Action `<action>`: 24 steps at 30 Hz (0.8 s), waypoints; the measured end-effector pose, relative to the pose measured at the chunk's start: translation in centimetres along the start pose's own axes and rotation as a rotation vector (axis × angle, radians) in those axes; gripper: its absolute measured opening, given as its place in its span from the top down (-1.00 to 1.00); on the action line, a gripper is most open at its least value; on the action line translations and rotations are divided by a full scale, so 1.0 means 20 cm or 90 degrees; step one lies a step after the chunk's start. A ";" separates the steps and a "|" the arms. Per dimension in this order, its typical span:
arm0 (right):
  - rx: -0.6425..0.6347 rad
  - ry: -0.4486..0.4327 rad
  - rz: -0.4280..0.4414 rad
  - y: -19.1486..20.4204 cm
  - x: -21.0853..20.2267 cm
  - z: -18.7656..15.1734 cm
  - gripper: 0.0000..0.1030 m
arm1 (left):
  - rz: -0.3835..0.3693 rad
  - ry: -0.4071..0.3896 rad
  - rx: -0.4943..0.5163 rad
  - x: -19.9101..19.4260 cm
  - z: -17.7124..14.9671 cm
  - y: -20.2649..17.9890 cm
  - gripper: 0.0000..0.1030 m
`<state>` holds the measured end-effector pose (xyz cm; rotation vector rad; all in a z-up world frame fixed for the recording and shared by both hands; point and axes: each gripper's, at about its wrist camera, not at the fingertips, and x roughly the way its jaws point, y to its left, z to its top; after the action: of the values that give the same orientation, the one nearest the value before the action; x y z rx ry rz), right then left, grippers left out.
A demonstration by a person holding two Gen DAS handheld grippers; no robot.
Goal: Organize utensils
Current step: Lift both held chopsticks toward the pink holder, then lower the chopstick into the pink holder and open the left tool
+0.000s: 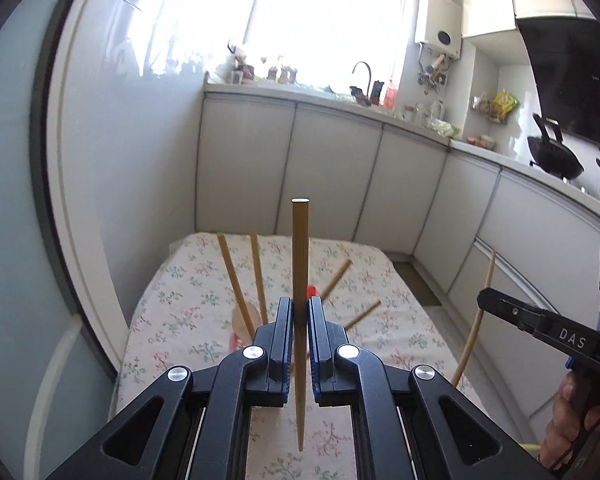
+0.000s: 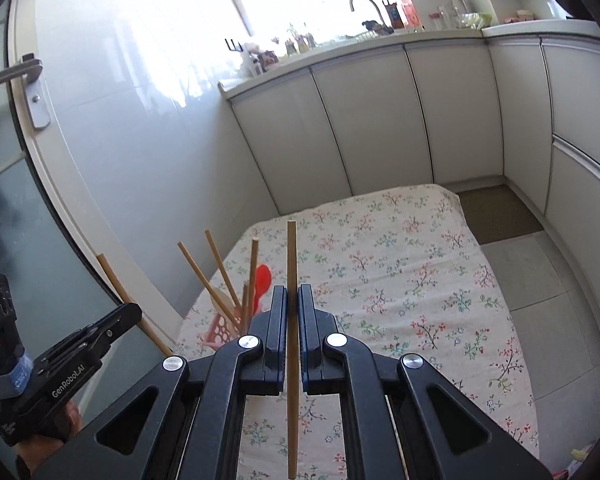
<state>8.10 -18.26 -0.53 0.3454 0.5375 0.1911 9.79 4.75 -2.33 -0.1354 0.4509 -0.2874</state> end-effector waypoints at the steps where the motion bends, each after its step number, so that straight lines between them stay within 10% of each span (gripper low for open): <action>1: -0.002 -0.013 0.005 0.01 -0.01 0.02 0.90 | 0.012 -0.023 -0.004 -0.02 0.02 0.02 0.86; 12: -0.017 -0.129 0.047 0.19 -0.01 0.20 0.90 | 0.086 -0.145 -0.026 0.06 0.18 0.10 0.86; 24: -0.024 -0.173 0.077 0.34 0.17 0.27 0.90 | 0.090 -0.133 0.000 0.31 0.16 0.16 0.86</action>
<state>13.21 -12.51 4.66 0.3609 0.2452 0.2672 17.24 6.06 -2.60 -0.1316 0.2518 -0.1331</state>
